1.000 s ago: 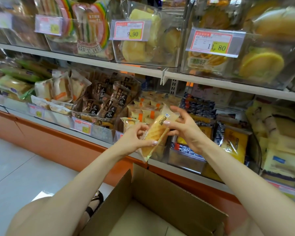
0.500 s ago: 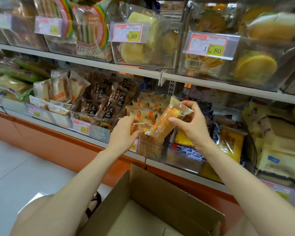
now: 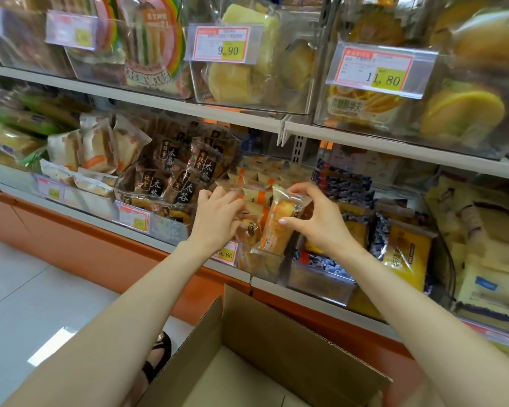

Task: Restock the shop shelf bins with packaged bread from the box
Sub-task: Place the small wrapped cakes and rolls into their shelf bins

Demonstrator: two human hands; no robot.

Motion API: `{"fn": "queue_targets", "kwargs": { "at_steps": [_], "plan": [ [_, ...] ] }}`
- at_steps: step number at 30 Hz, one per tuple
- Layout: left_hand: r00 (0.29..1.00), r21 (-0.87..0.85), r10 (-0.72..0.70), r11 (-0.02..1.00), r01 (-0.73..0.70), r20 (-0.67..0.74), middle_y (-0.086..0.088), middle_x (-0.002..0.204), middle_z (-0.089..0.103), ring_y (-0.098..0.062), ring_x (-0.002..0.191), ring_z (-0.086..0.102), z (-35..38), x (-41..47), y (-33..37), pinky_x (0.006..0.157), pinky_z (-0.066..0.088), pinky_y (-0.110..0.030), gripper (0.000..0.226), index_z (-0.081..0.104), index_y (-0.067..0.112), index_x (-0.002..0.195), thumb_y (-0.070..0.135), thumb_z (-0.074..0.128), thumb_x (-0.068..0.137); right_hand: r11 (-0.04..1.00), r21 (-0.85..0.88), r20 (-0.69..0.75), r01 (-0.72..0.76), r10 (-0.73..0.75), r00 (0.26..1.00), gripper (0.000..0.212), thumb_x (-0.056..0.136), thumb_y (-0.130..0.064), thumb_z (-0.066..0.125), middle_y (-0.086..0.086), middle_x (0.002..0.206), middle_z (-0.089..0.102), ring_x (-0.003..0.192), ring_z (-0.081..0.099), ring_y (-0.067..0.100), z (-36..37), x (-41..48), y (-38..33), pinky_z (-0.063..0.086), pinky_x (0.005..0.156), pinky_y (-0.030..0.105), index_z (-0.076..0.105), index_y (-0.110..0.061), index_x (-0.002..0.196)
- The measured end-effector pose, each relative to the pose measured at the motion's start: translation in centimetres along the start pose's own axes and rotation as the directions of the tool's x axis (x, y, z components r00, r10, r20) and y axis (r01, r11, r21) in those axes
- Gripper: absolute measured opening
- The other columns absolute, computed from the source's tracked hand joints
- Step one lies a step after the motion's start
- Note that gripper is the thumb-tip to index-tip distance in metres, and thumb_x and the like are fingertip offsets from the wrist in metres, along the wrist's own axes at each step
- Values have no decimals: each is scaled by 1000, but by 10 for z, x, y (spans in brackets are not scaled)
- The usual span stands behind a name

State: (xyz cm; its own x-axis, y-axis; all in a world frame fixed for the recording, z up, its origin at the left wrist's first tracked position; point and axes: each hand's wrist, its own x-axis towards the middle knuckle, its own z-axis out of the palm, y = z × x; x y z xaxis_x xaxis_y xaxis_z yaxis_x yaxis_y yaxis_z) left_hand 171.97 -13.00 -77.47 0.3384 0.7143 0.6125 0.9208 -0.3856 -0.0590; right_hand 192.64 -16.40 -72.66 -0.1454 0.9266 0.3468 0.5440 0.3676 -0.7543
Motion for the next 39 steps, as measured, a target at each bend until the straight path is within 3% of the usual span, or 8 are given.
{"fn": "queue_targets", "kwargs": {
  "at_steps": [4,11,14,18,20,25,32,39],
  "plan": [
    [997,-75,-17,997,11,-80,4,75,63,-24,74,52,-5,3,-3,70,22,-30,24,63,17,68,17,84,57,993,-102,-9,62,-63,998,48,78,-18,76,-15,116,51,76,63,15,9,0,3,43,64,2,49,-25,116],
    [984,-264,-85,964,41,-159,1,87,64,-22,88,49,-23,18,-11,74,18,-28,8,64,16,83,15,70,77,987,-146,55,64,-57,997,46,78,-23,76,-9,123,56,58,56,1,10,3,3,42,63,4,52,-27,116],
    [998,-302,-64,951,61,-1,-1,91,65,-25,93,56,-17,13,-4,81,26,-35,12,63,15,95,16,65,84,957,-284,91,59,-34,995,46,77,-32,76,-3,118,62,77,60,16,12,2,6,49,80,29,51,-30,114],
    [1000,-217,1,976,-1,-1,-5,82,66,-30,84,59,-7,3,-3,77,34,-42,20,65,14,90,11,75,73,904,-411,55,113,-100,994,40,73,-39,77,-5,104,61,99,52,18,15,2,11,42,93,41,56,-29,106],
    [1000,-211,17,977,-16,2,-5,80,66,-30,83,60,-4,2,-4,77,37,-45,21,66,14,86,11,78,70,871,-471,48,137,-130,990,36,73,-42,76,-5,112,62,113,48,20,15,3,13,37,97,41,60,-27,102],
    [998,-192,45,981,-35,48,0,83,69,-31,88,59,4,-3,1,81,36,-46,16,67,17,85,16,76,73,790,-591,139,167,-104,985,35,73,-48,73,-8,110,64,112,44,17,17,-2,18,26,93,34,66,-22,96],
    [996,-120,-27,992,36,82,-2,80,70,-29,89,63,4,0,-6,86,40,-52,15,68,15,75,18,80,67,708,-662,236,247,-116,965,38,83,-51,61,-9,126,54,122,34,19,18,-4,24,21,97,37,64,-25,110],
    [999,-174,-21,984,29,49,-1,100,67,-26,105,55,4,-7,5,99,30,-47,36,63,16,107,39,54,80,706,-658,205,260,-165,965,35,93,-50,48,-1,124,50,122,34,23,22,-1,23,24,101,43,69,-28,111]
  ]
}}
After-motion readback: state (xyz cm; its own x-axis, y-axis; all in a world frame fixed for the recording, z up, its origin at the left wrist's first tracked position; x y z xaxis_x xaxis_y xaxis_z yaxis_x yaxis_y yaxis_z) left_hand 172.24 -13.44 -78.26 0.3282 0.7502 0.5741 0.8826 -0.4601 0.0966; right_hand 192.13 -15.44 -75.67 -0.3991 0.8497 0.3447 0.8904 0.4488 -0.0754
